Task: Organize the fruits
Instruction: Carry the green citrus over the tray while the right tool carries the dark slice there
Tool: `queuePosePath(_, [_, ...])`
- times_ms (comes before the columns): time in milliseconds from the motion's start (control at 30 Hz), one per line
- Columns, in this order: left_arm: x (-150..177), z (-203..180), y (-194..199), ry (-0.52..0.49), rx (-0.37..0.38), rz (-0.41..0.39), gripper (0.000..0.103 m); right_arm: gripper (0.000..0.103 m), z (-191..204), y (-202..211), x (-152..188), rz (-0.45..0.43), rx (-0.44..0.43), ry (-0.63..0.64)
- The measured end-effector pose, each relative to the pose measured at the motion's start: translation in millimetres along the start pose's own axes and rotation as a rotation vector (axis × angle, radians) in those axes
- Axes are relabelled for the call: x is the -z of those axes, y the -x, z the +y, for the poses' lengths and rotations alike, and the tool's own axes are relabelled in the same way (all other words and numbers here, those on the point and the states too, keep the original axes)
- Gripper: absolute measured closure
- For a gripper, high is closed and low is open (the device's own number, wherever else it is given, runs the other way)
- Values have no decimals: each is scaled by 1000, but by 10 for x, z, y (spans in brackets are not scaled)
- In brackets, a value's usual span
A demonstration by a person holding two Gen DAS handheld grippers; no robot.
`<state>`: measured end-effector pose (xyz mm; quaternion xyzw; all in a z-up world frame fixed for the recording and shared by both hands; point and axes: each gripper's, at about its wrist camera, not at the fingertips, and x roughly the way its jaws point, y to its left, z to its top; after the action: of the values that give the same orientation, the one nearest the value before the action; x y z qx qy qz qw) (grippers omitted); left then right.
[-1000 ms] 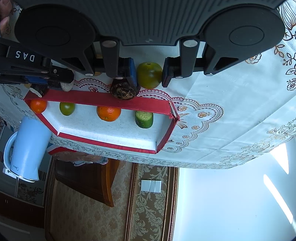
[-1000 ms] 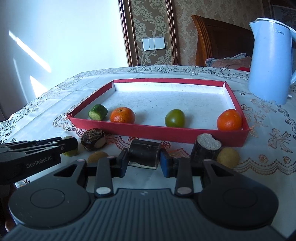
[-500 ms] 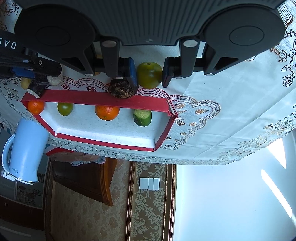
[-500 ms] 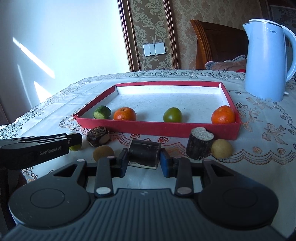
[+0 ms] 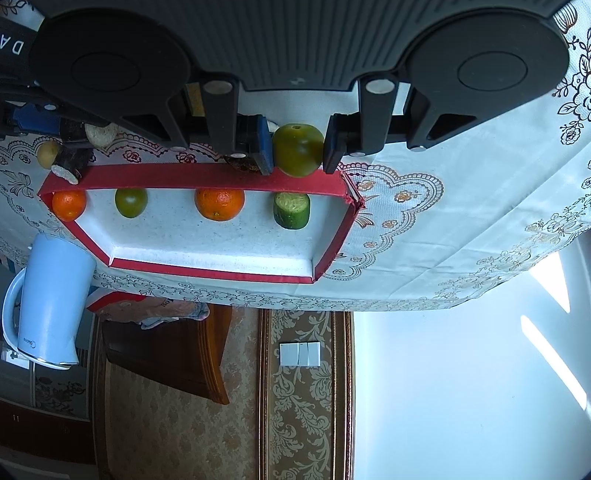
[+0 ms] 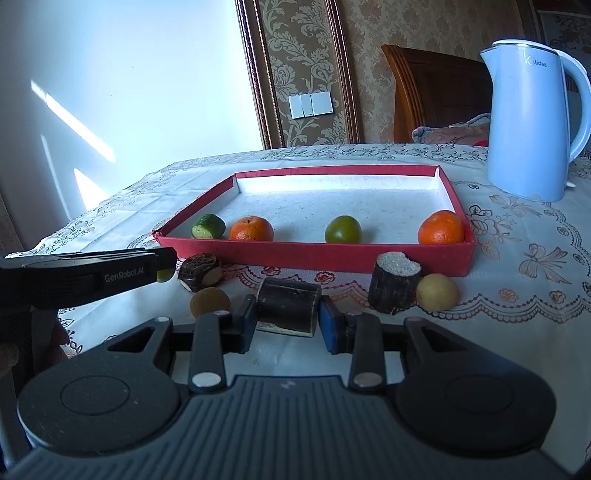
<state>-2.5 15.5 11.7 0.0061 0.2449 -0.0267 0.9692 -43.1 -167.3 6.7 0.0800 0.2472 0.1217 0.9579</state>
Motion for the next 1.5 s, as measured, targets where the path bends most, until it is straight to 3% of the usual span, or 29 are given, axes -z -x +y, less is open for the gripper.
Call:
queuePosePath(433, [-176, -89, -72, -17, -8, -40, 76, 70, -29, 57, 8, -20, -15, -7])
queuePosePath(767, [-270, 74, -229, 34, 21, -64, 75, 70, -19, 80, 9, -28, -20, -2])
queuePosePath(967, [-323, 55, -292, 31, 15, -61, 75, 70, -11, 112, -127, -59, -26, 20])
queuePosePath(1200, [-406, -168, -341, 4, 47, -62, 75, 70, -84, 32, -531, -118, 25, 80])
queuePosePath(1500, [-494, -476, -498, -40, 93, -31, 75, 69, -380, -293, -642, -55, 112, 88])
